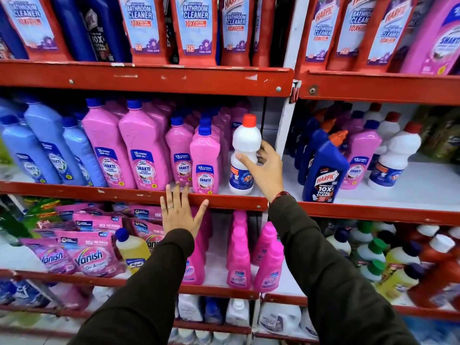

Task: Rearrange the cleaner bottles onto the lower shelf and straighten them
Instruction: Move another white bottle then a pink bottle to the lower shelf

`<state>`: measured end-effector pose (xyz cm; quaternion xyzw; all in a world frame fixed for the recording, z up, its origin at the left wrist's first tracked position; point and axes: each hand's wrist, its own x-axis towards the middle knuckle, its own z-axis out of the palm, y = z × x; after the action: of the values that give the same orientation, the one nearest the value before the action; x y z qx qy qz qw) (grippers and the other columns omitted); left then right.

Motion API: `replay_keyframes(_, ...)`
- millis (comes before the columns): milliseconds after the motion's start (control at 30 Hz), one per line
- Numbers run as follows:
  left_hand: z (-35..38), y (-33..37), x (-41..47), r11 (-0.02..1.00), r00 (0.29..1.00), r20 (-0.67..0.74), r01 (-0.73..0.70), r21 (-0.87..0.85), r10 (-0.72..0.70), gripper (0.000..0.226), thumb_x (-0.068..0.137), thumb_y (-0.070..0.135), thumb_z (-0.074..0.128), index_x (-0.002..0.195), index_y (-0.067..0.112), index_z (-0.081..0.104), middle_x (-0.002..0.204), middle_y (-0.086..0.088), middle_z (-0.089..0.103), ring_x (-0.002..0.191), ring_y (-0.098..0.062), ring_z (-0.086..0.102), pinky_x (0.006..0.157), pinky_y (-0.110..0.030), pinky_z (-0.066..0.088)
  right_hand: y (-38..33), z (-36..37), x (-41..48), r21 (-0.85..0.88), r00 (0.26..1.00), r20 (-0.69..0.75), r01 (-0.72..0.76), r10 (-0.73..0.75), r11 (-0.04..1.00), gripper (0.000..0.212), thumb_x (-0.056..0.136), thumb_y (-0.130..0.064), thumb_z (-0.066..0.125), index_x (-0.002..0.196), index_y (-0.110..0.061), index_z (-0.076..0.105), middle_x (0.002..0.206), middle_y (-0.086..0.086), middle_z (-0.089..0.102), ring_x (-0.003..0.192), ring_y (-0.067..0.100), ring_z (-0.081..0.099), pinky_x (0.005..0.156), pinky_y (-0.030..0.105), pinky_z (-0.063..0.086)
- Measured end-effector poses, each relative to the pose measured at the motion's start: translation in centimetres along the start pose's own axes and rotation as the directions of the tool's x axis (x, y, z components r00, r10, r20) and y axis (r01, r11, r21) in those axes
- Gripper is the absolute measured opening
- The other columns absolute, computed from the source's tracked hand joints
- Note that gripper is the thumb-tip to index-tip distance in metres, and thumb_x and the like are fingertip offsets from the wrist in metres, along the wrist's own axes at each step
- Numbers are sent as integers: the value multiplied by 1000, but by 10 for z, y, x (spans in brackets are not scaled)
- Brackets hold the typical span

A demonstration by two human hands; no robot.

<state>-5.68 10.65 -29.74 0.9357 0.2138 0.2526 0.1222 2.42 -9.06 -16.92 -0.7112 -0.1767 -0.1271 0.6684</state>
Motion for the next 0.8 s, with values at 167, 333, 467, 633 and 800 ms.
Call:
replay_keyframes(167,-7,13,-5,996,996,45,75,42,-77,95,83,80,12,157,22,3,167,-6,4,154,-27,-7,122,-53,-10,-1,-20,-21,28,1000,-23,20,-20,999,63,77,-21,86,134,-17,61,125,-2,73,111,13,71,92,31,61)
replay_keyframes(333,-11,52,-26,993,993,-35,116,-17,-116,95,83,78,19,157,21,3,166,-11,-1,153,-35,-7,113,-63,-18,-1,-53,-40,41,995,-83,49,-46,998,66,75,-14,87,135,-12,61,117,-2,75,100,4,73,80,17,59)
replay_keyframes(467,-3,95,-49,998,998,-59,-31,-57,27,87,87,71,25,156,20,12,166,-9,5,154,-33,-3,116,-62,-13,2,-91,-47,24,992,-106,73,-70,997,68,74,-12,88,136,-8,60,120,7,75,106,16,74,80,18,58)
replay_keyframes(633,15,154,-71,965,966,-28,-260,-26,259,75,90,63,31,152,21,28,164,-10,18,153,-32,9,118,-52,-16,5,-152,-49,-27,984,-153,87,-90,996,70,75,-14,87,138,-11,59,118,6,76,105,16,74,88,27,60)
replay_keyframes(800,30,209,-78,900,918,37,-380,-215,396,73,94,56,35,155,20,19,166,-6,9,154,-26,-2,124,-45,-6,8,-215,-46,-32,976,-208,64,-69,997,67,74,-10,88,135,-13,60,112,-2,75,101,8,73,84,18,57)
